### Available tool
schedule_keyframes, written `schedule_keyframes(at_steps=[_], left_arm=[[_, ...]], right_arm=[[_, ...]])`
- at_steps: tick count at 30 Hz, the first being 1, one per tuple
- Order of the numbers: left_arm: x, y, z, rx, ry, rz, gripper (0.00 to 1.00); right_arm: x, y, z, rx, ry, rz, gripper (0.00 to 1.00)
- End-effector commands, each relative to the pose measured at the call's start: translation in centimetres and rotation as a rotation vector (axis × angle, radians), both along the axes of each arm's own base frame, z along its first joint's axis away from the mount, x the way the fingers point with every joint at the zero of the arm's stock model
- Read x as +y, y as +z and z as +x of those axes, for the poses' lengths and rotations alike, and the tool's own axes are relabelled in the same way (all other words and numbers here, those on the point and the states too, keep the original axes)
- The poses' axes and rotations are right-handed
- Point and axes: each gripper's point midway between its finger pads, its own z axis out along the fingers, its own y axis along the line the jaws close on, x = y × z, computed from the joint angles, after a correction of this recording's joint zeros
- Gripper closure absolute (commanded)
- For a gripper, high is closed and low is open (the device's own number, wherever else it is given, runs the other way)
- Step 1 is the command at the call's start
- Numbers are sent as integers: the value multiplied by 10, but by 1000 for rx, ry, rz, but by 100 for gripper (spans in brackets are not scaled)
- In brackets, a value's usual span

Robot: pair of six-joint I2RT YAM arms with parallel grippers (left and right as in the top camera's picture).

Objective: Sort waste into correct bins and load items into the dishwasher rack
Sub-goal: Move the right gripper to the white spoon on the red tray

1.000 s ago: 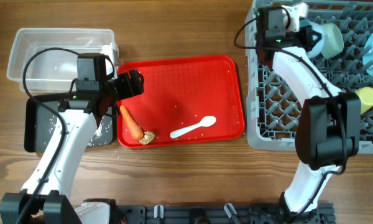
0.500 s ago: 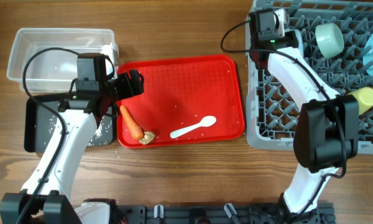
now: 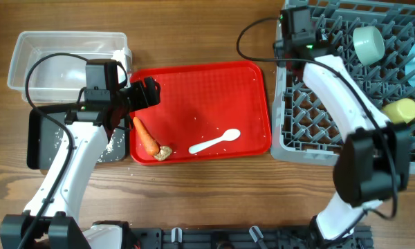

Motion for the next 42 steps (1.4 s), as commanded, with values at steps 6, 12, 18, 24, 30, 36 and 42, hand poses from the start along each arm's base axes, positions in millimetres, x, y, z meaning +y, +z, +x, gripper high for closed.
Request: schedule_keyframes(at_steps=[6, 12, 18, 24, 30, 36, 42], left_arm=[[1, 7, 1, -22, 3, -4, 5], [1, 7, 1, -21, 3, -4, 4], [1, 7, 1, -21, 3, -4, 4], [1, 7, 1, -21, 3, -4, 4], [1, 7, 1, -20, 3, -4, 4], [1, 7, 1, -21, 3, -3, 2], [1, 7, 1, -21, 3, -4, 2]], right_arm=[[111, 36, -56, 90, 721, 267, 23], [118, -11, -112, 359, 977, 180, 14], [130, -44, -146, 523, 1070, 172, 14], [157, -78, -165, 639, 1144, 127, 13], [161, -121, -182, 790, 1163, -34, 12], [157, -138, -195, 884, 1159, -117, 12], [158, -149, -197, 879, 1155, -104, 12]])
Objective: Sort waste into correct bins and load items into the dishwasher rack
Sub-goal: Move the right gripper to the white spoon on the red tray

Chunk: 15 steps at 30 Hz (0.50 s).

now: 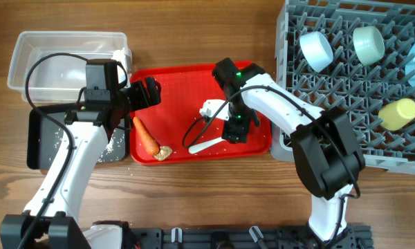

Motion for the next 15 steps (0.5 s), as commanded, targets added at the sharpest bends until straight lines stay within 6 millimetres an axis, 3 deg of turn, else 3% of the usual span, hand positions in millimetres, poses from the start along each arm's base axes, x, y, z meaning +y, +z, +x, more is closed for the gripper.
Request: schedule_keyframes(at_steps=[1, 7, 15], left_arm=[[1, 7, 1, -21, 3, -3, 2], [1, 7, 1, -21, 3, -4, 1], [1, 8, 1, -24, 3, -4, 0]], right_arm=[[-5, -18, -3, 6, -6, -24, 12], [-4, -31, 2, -34, -19, -11, 12], [-11, -36, 23, -141, -89, -59, 15]])
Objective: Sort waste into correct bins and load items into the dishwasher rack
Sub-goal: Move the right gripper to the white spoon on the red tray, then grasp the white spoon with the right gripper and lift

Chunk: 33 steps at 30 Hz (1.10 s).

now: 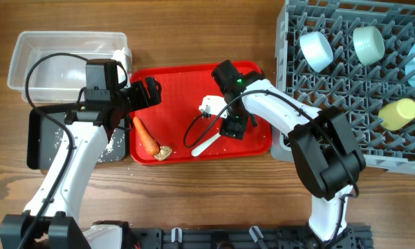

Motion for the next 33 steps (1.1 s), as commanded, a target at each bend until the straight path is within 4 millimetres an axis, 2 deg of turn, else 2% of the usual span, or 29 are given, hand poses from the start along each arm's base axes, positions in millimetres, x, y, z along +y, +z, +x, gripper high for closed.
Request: schedule_keyframes(at_steps=[1, 4, 8, 14, 21, 23, 26, 29, 33], left_arm=[[1, 8, 1, -24, 3, -4, 0], [1, 8, 1, -24, 3, -4, 0], [1, 8, 1, -24, 3, -3, 0], [1, 8, 2, -25, 3, -4, 0], [1, 8, 1, -24, 3, -4, 0], [1, 8, 1, -24, 3, -4, 0], [1, 8, 1, -24, 3, -4, 0], [1, 8, 1, -24, 3, -3, 0], [1, 8, 1, -24, 3, -3, 0]], right_arm=[[-14, -16, -4, 6, -37, -67, 16], [-14, -16, -4, 5, -38, -67, 23], [-11, -16, 0, -12, -37, -56, 24], [3, -14, 18, -95, -18, -9, 23], [1, -16, -1, -17, 163, -16, 21], [3, -16, -4, -1, 158, -1, 21], [11, -15, 8, -48, 78, 32, 18], [20, -11, 26, -125, 68, 61, 17], [27, -8, 37, -172, 56, 90, 17]])
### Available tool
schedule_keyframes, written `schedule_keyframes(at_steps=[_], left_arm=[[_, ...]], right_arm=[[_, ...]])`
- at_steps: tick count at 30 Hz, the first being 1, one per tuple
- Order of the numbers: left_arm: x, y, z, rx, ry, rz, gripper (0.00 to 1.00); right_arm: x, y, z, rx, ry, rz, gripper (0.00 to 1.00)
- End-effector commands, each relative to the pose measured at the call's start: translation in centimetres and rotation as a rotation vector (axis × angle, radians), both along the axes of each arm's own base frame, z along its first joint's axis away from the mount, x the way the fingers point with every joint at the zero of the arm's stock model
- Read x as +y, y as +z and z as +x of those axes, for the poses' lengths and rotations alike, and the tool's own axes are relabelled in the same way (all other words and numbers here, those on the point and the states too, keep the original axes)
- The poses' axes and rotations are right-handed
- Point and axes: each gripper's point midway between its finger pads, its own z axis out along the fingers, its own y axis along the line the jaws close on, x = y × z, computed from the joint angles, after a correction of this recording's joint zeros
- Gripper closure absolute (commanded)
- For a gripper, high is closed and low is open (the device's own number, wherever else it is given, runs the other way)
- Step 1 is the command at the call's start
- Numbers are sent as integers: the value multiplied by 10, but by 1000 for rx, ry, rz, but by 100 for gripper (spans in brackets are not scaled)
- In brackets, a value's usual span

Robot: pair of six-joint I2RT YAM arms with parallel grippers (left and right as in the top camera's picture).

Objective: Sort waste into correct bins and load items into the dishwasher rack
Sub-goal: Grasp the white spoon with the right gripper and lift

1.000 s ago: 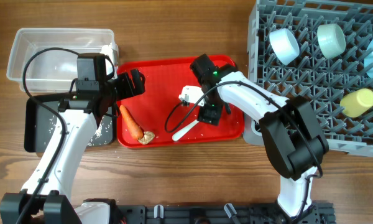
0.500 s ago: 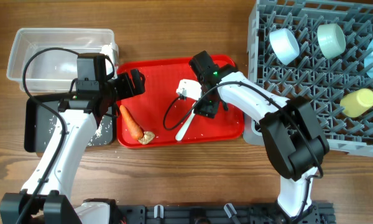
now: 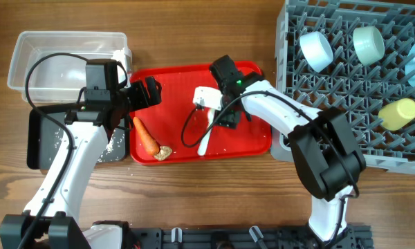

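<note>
A white plastic spoon [image 3: 206,141] stands slanted over the red tray [image 3: 187,79], its handle end pointing to the tray's front edge. My right gripper [image 3: 222,122] is shut on the spoon's bowl end, which is hidden under the fingers. An orange carrot [image 3: 146,136] and a small beige food scrap [image 3: 163,153] lie in the tray's front left corner. My left gripper [image 3: 151,93] hovers open over the tray's left edge, just above the carrot's top. The grey dishwasher rack [image 3: 301,131] is at the right.
A clear plastic bin [image 3: 69,48] sits at the back left, with a black bin [image 3: 36,142] in front of it under my left arm. The rack holds a pale blue bowl [image 3: 316,50], a green cup [image 3: 368,41], a yellow cup [image 3: 401,113] and a blue item.
My right gripper has moved a little back and left over the tray, and the spoon has swung with it to a steeper slant. The left arm has not moved.
My right gripper was first at the rack's back left corner while the spoon lay flat on the tray. Then it was down at the spoon's bowl end. After that the spoon was tilted in its grip, and now it is turned further. The left arm stayed still throughout.
</note>
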Motion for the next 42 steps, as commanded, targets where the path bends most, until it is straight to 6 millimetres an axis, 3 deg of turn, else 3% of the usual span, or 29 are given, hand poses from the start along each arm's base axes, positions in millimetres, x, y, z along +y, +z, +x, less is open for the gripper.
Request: schedule_keyframes(at_steps=[1, 6, 12, 15, 19, 22, 26, 32, 42], left_arm=[[1, 7, 1, -23, 3, -3, 0], [1, 7, 1, -24, 5, 0, 0], [18, 5, 3, -24, 69, 75, 1], [27, 4, 4, -23, 103, 87, 0], [39, 4, 5, -12, 177, 52, 0], [43, 4, 5, -11, 193, 48, 0], [43, 4, 5, -10, 192, 48, 0], [43, 3, 4, -2, 192, 48, 0], [44, 3, 3, 1, 195, 53, 0]], right_arm=[[-3, -17, -4, 18, -24, -18, 18], [4, -14, 6, -10, -108, 30, 20], [8, 1, 12, 24, -447, 154, 18], [13, 14, 3, 98, -593, 226, 11], [40, 34, -17, 248, -573, 369, 7], [52, 45, -19, 337, -713, 460, 3], [50, 45, -9, 350, -918, 496, 0], [19, 32, 5, 250, -1289, 456, 0], [39, 9, -10, 110, -1186, 359, 5]])
